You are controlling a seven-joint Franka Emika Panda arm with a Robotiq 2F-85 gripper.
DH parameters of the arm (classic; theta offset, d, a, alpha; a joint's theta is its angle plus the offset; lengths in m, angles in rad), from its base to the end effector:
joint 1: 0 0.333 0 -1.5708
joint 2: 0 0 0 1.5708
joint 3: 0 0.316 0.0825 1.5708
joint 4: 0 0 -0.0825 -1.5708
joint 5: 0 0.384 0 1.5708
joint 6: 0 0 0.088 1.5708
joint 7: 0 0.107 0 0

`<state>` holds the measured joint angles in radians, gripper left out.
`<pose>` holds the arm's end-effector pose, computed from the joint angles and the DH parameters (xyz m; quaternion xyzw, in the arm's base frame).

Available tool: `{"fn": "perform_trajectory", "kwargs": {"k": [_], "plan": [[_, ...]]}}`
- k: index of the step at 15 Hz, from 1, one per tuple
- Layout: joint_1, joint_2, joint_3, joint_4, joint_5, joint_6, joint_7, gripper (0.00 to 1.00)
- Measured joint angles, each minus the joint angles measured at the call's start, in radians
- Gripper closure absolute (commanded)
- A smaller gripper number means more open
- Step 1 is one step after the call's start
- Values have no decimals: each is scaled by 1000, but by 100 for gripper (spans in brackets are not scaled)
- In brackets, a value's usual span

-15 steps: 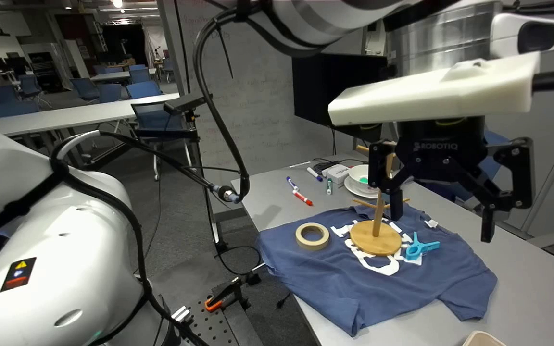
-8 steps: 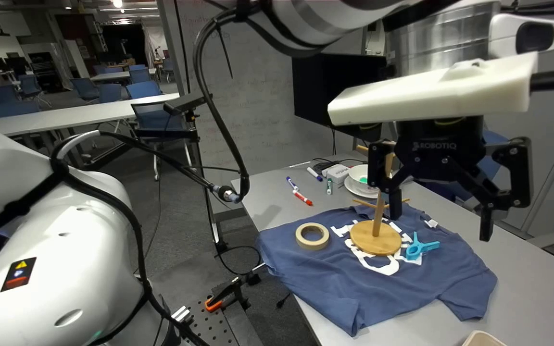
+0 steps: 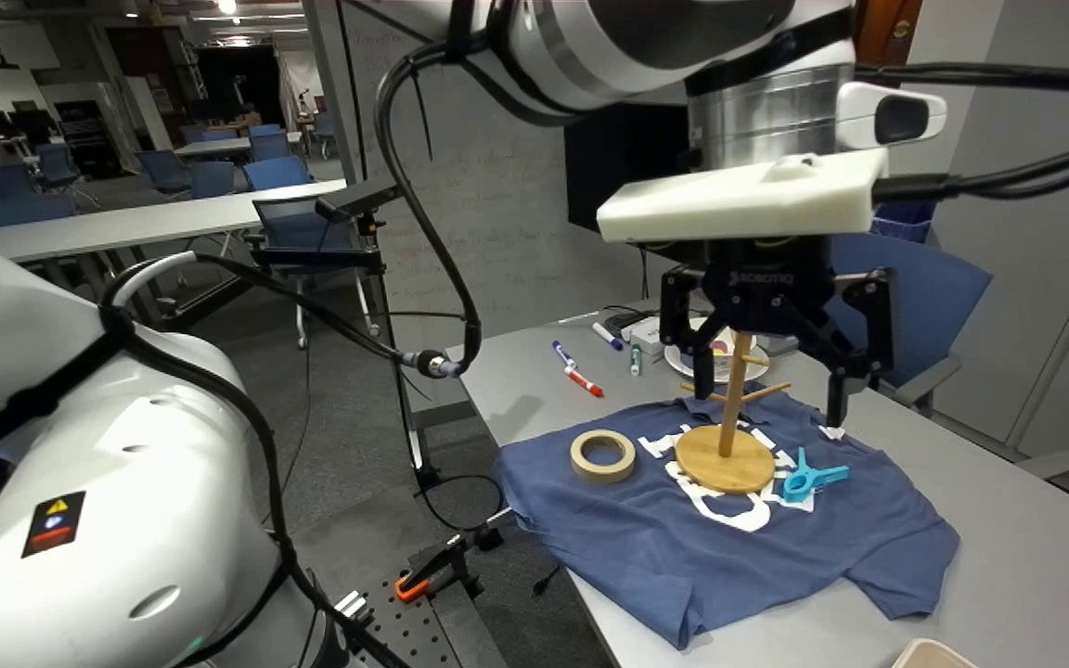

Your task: Put the masking tape on the top left handle

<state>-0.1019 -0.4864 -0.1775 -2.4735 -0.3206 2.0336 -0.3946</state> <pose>0.3838 -0.1316 0.4664 0.9853 0.1345 -0.0118 0.1051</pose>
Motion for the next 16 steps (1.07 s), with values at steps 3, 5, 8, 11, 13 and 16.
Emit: {"fn": "perform_trajectory", "kwargs": {"k": [3,5,8,11,13,16], "plan": [[31,19,36,-10,40,0,39,0],[56,34,64,-14,73,7,72,0],[91,67,102,-14,134,33,134,0],[117,114,136,-14,189,81,200,0],[127,146,156,-14,216,121,232,0],[139,173,166,-24,253,196,233,0]]}}
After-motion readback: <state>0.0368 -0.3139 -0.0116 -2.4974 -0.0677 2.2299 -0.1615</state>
